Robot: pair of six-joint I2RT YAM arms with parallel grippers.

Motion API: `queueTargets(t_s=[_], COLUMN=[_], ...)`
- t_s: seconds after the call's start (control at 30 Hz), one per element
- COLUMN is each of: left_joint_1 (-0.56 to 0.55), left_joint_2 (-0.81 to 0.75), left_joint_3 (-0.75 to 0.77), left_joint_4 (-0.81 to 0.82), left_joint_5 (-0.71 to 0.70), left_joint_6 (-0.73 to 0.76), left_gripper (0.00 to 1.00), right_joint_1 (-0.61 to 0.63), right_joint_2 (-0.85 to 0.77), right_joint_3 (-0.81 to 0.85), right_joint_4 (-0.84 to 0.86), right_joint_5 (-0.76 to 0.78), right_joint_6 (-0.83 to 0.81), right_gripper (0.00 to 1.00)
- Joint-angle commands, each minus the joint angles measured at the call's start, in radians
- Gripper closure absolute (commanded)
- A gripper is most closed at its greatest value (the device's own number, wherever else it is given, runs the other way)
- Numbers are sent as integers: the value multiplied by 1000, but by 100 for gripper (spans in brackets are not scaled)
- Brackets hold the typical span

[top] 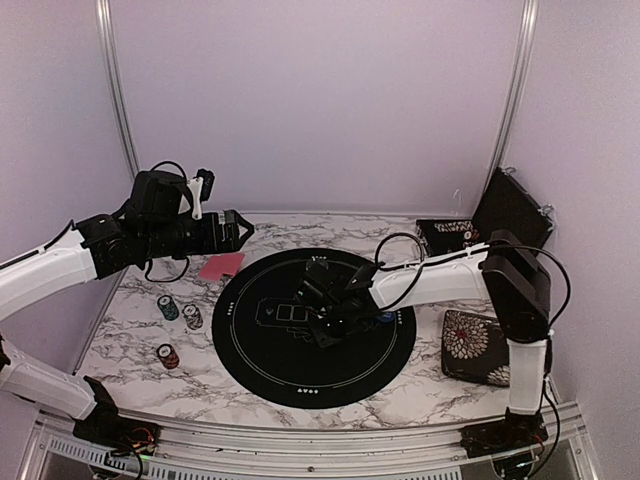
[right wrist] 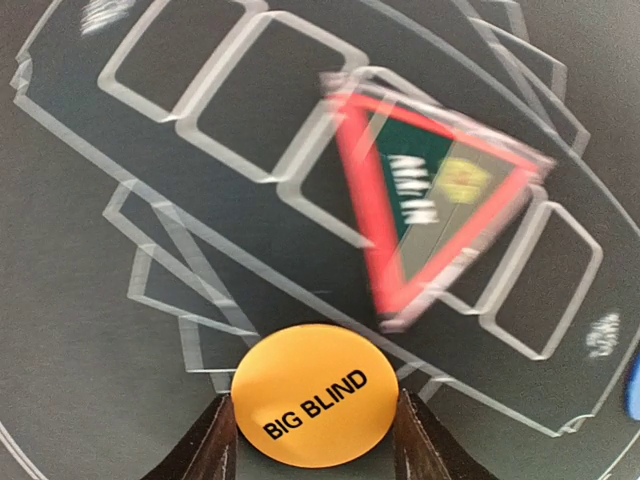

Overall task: Distribute texas hold em gaming equipment
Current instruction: Pick up the big blind button from the poker table mat, then place the big blind button in the big blind area.

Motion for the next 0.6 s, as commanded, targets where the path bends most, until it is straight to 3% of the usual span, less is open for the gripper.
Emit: queueTargets(t_s=[0.0,0.23,0.57], left_joint_1=[4,15,53], left_joint_2=[-28,-70,-198], left_joint_3=[-16,-32,-69], left_joint_4=[17,-1,-70], left_joint_5=[-14,-55,-150], left_joint_6=[-3,-4,-34], left_gripper=[1,1,1], right_joint_1=[60,97,95], right_joint_2=[58,228,546], right_joint_3=[81,309,799], right_joint_4=[-46,-74,-113], right_joint_5=[-44,-23,45], right_joint_6=[-11,-84,-223], right_gripper=[51,51,51])
